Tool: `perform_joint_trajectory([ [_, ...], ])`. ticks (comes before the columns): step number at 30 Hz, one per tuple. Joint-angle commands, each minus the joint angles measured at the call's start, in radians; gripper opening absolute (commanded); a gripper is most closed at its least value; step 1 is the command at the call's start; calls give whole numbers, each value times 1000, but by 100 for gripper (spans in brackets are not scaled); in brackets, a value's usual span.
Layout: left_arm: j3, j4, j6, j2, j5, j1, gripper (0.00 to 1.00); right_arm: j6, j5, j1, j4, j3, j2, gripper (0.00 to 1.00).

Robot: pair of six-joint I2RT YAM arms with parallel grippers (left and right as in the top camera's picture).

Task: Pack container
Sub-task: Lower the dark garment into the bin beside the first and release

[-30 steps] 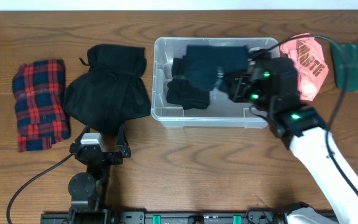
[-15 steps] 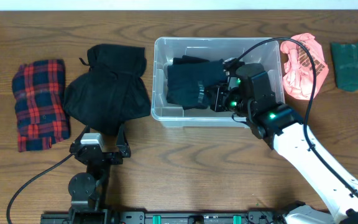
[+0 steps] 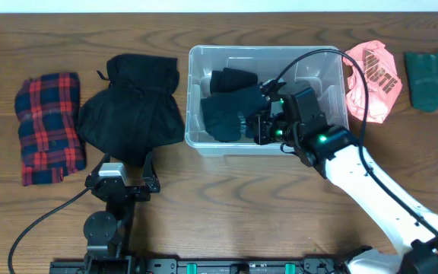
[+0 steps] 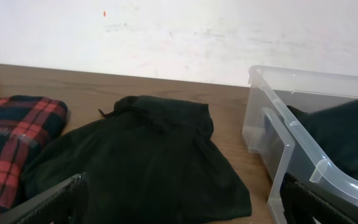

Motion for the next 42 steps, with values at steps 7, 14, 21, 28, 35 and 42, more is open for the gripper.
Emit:
perform_joint_trajectory([
  [7,-14,-37,2,-5,7,-4,98,-26,-59,9,39,27,86,1],
  [14,-14,-37,2,-4,7,-4,98,-22,-35,9,50,27,89,1],
  [21,-14,-37,2,-4,7,-4,98,-29,-29,9,95,27,124,1],
  [28,-14,-37,2,-4,7,-4,98,-29,-30,9,117,27,172,1],
  [35,-14,-37,2,-4,7,-4,98,-29,-30,9,116,27,202,1],
  [42,-14,-37,2,-4,7,-4,98,-29,-29,9,125,27,245,1],
])
